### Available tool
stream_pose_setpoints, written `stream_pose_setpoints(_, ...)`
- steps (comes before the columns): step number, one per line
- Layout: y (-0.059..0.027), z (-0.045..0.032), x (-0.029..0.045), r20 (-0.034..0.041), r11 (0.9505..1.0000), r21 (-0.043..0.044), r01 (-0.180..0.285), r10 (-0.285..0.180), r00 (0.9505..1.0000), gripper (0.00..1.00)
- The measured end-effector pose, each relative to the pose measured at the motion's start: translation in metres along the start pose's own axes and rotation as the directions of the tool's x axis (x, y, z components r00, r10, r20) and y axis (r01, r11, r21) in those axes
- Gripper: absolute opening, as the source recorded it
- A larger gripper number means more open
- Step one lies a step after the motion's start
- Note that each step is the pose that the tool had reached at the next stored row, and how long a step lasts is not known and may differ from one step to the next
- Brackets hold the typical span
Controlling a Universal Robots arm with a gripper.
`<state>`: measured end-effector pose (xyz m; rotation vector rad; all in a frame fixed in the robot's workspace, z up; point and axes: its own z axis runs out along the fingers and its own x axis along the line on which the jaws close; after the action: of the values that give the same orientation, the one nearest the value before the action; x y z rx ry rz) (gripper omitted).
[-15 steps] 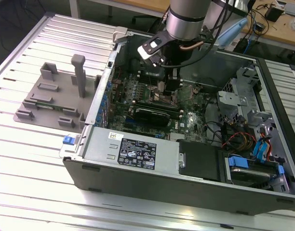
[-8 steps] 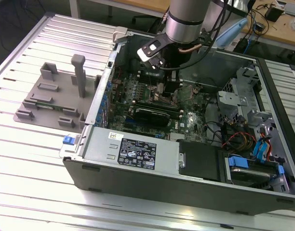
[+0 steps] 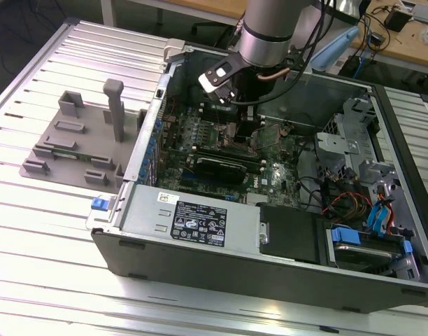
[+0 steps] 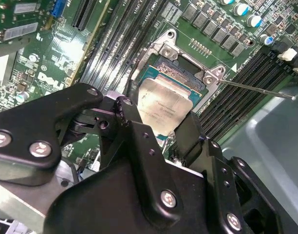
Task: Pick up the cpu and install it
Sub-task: 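Place the cpu into insertion slot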
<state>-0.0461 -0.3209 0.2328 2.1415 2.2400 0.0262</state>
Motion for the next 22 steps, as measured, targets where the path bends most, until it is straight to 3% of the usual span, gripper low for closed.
stream_pose_setpoints(6,0.0005,0.0103,0.0045,-0.0001,1.0000,0.0000,0.000,0.000,1.0000,0.54)
stream_pose_setpoints(9,0.0004,0.0125,0.0050,0.0039,1.0000,0.0001,0.000,0.000,1.0000,0.54)
stream_pose_setpoints(13,-0.0005,0.0214,0.0073,0.0058,1.0000,0.0002,-0.001,0.001,1.0000,0.54)
stream_pose_setpoints(18,-0.0008,0.0253,0.0076,0.0080,0.9986,0.0011,-0.053,0.053,0.9986,0.54)
stream_pose_setpoints(22,-0.0009,0.0284,0.0095,0.0080,0.9986,-0.0032,-0.053,0.053,0.9985,0.54)
